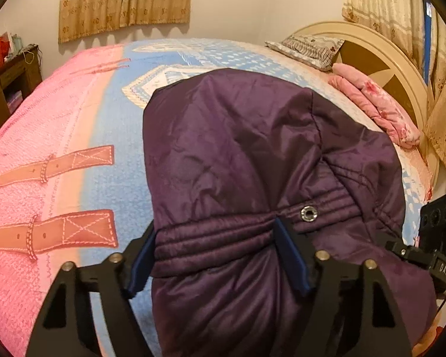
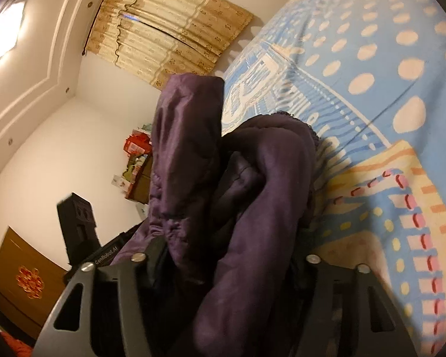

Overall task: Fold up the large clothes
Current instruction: 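Lift the bundle with both grippers and carry it off the bed toward the stool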

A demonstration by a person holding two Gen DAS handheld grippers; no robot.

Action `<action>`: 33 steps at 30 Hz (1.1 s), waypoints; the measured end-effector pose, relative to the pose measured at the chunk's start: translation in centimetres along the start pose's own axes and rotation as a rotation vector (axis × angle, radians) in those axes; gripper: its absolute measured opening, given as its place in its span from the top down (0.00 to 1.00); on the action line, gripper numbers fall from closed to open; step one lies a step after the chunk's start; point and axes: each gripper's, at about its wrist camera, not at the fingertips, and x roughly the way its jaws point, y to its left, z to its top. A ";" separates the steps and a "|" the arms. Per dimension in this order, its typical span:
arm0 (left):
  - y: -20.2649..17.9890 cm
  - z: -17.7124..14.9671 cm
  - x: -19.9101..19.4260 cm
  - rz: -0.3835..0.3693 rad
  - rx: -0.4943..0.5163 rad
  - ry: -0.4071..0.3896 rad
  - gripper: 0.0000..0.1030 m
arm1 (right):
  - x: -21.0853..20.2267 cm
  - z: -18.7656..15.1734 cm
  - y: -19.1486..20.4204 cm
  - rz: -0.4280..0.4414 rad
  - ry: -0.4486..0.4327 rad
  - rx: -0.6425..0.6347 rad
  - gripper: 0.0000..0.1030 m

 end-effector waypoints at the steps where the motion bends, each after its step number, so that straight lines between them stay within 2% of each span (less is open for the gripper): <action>1: 0.1 -0.1 -0.4 0.000 -0.006 -0.007 0.31 | -0.3 -0.1 0.7 -0.017 -0.005 -0.021 0.47; 4: 0.3 -0.5 -1.6 -0.001 -0.014 -0.017 0.37 | -1.1 -0.5 2.1 -0.035 -0.016 -0.052 0.49; 7: 0.3 -0.6 -2.3 0.000 -0.017 -0.015 0.39 | -1.7 -1.0 2.6 -0.018 -0.022 -0.043 0.49; 14: -0.5 -0.9 -3.5 0.009 0.007 -0.017 0.39 | -3.4 -2.8 2.9 0.027 -0.026 0.002 0.49; 22: 0.0 -2.1 -3.8 -0.002 -0.008 -0.002 0.40 | -4.3 -4.4 3.6 0.014 -0.016 -0.005 0.49; 33: -1.2 -2.8 -4.4 -0.021 0.012 -0.006 0.40 | -5.9 -5.9 3.6 0.002 -0.027 0.001 0.49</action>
